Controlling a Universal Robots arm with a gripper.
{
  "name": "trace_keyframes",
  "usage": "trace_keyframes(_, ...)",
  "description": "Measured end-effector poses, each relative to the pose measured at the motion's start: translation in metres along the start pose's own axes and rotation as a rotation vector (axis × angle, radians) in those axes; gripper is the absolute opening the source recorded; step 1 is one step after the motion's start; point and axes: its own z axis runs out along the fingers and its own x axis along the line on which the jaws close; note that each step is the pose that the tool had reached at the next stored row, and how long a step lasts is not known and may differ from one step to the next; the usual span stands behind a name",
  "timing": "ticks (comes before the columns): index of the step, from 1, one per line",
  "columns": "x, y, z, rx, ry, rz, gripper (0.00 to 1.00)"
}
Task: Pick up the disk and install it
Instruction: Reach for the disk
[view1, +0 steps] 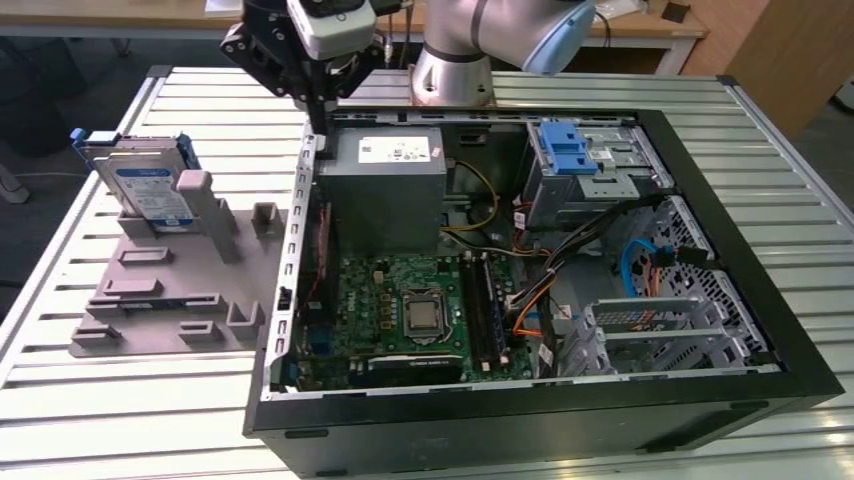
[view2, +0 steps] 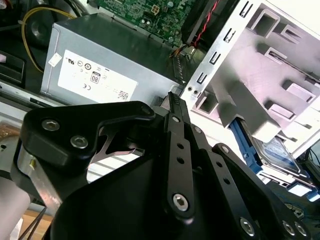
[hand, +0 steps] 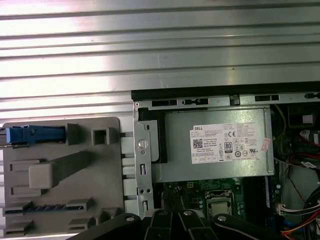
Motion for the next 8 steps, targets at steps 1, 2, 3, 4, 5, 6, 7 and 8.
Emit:
trace_keyframes(1,0.0007,-0.0001,0.0000,0.0001,0.0002,0.000,0.11)
trace_keyframes(2,0.0015,-0.0001,0.0001,0.0000,0.0002,0.000,0.11)
trace_keyframes(3,0.0024,-0.0002,0.0001,0.0001,0.0002,0.000,0.11)
trace_keyframes(4,0.0034,-0.0003,0.0001,0.0000,0.0003,0.000,0.11)
trace_keyframes(5,0.0045,-0.0003,0.0002,0.0000,0.0003,0.000,0.11)
trace_keyframes(6,0.0056,-0.0004,0.0002,0.0000,0.0003,0.000,0.11)
trace_keyframes(7,0.0064,-0.0005,0.0003,0.0000,0.0004,0.000,0.11)
trace_keyframes(8,0.0072,-0.0006,0.0004,0.0000,0.0005,0.000,0.11)
